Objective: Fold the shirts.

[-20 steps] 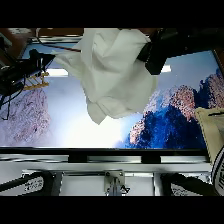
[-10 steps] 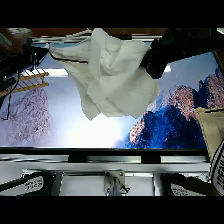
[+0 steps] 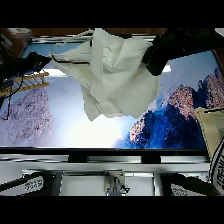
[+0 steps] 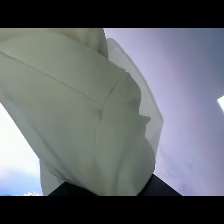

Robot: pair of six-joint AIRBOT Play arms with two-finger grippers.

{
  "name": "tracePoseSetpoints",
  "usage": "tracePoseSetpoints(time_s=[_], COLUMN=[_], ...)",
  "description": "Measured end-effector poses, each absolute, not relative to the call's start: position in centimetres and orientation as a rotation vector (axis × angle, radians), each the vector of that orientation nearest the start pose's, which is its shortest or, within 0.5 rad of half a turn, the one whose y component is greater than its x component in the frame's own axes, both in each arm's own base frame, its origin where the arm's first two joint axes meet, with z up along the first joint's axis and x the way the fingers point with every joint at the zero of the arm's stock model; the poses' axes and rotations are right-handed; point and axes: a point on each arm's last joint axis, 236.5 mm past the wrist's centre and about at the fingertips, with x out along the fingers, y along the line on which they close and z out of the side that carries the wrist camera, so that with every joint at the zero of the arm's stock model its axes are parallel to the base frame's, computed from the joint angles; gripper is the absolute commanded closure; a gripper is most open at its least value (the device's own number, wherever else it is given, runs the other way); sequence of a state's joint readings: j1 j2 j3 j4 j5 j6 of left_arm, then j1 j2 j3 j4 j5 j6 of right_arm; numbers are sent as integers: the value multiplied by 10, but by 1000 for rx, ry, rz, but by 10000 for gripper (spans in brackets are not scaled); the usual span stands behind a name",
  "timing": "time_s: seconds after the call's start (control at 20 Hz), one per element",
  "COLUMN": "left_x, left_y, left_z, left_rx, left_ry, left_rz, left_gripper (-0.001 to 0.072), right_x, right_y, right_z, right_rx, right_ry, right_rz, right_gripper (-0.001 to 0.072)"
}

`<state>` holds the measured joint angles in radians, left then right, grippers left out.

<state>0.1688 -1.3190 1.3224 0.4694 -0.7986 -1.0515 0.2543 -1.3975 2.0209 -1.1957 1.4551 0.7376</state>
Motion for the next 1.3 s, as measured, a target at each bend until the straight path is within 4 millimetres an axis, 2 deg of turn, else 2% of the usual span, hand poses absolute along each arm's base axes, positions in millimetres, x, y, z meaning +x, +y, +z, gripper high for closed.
tracePoseSetpoints(time_s=[0.2, 0.45, 0.6, 0.75, 0.85, 0.9, 1.0, 1.15, 1.3], left_x=[511, 499, 482, 458, 434, 422, 405, 386, 379], left_y=[-70, -91, -121, -170, -202, -213, -224, -224, -221], left_z=[220, 276, 308, 341, 359, 362, 354, 323, 297], left_rx=[-573, -576, -582, -553, -503, -459, -361, -221, -141], left_ry=[459, 394, 366, 325, 315, 325, 387, 535, 643], left_rz=[-458, -577, -694, -848, -956, -994, -1020, -1000, -963], left_gripper=[646, 646, 646, 647, 647, 647, 648, 647, 641], right_x=[410, 418, 417, 412, 415, 418, 425, 425, 417], right_y=[188, 185, 195, 213, 215, 212, 203, 194, 202], right_z=[261, 245, 239, 237, 241, 245, 256, 274, 287], right_rx=[-688, -695, -698, -673, -637, -616, -555, -459, -372], right_ry=[596, 642, 652, 660, 661, 660, 646, 625, 604], right_rz=[868, 866, 881, 896, 852, 818, 751, 699, 725], right_gripper=[629, 629, 628, 627, 628, 628, 628, 628, 628])
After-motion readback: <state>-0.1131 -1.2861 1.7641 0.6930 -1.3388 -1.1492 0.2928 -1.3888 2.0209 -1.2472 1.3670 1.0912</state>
